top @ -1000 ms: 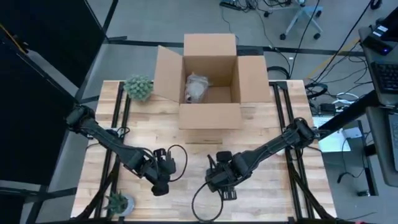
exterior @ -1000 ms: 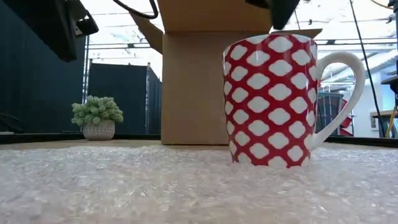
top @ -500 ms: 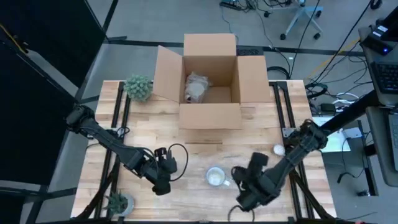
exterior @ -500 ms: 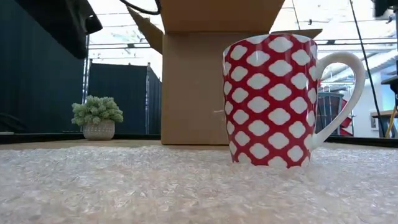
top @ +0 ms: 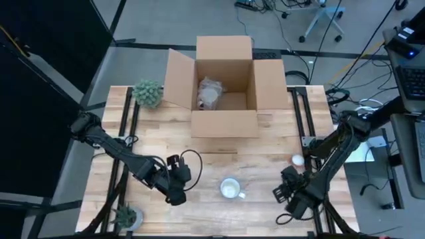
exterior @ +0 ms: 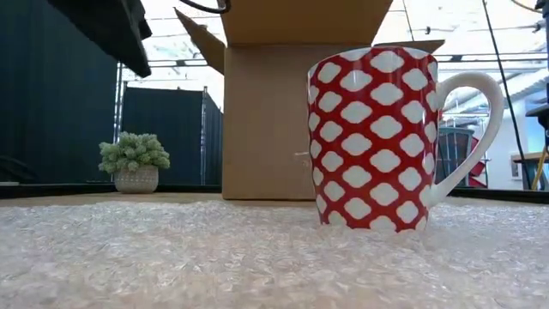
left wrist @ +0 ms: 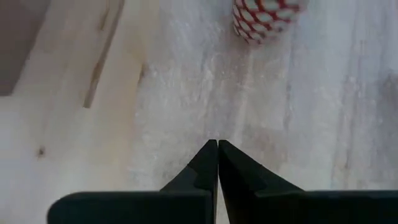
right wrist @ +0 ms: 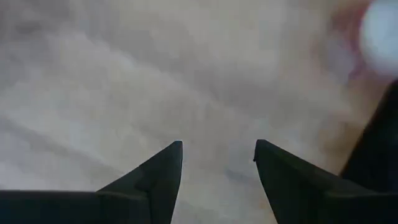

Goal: Wrap mug
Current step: Wrap the red mug with the bubble wrap

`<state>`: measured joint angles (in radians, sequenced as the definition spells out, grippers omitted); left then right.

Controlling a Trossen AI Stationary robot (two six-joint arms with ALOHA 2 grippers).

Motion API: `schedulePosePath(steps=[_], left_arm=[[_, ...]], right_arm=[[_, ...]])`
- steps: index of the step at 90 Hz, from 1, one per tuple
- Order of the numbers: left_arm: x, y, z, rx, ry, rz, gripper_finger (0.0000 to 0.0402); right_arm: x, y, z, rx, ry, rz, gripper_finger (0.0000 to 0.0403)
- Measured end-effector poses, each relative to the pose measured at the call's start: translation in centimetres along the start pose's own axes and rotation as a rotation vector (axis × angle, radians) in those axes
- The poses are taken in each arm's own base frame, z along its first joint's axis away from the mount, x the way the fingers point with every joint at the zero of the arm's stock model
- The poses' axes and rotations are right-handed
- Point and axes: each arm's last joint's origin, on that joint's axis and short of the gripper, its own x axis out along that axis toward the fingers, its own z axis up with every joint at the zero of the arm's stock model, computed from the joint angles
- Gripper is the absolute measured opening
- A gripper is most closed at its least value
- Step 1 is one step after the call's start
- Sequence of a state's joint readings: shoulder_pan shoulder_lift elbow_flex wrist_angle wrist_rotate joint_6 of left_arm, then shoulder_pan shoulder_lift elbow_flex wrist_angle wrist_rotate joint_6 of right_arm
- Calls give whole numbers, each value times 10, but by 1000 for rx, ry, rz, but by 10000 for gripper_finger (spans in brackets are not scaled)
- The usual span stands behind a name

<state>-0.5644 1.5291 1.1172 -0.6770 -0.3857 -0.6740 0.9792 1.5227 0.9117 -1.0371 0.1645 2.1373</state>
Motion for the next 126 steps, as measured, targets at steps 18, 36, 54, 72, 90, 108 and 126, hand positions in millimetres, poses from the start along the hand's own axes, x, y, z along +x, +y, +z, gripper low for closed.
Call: schedulePosePath(steps=[18,36,54,72,90,108,126], left_arm=[[4,0,0,-3,-30,1,0],[8,3,-3,18,-75,61,0],[8,4,-2,21,-98,89,0],[7,5,-1,20,-127,127,0],[8,6,0,15,-127,132,0],[10,10,3,1,-128,141,0],[10,10,3,-2,-129,141,0]], right_arm=[[23,-22,-10,57,27,-55,187],[28,-29,-14,27,41,-71,187],[37,-29,-18,-23,82,-8,171],[39,-25,-19,-57,59,77,98],[24,-12,-18,-134,-85,243,8],[-1,5,-13,-210,-259,462,6],[-24,26,1,-302,-416,594,1]])
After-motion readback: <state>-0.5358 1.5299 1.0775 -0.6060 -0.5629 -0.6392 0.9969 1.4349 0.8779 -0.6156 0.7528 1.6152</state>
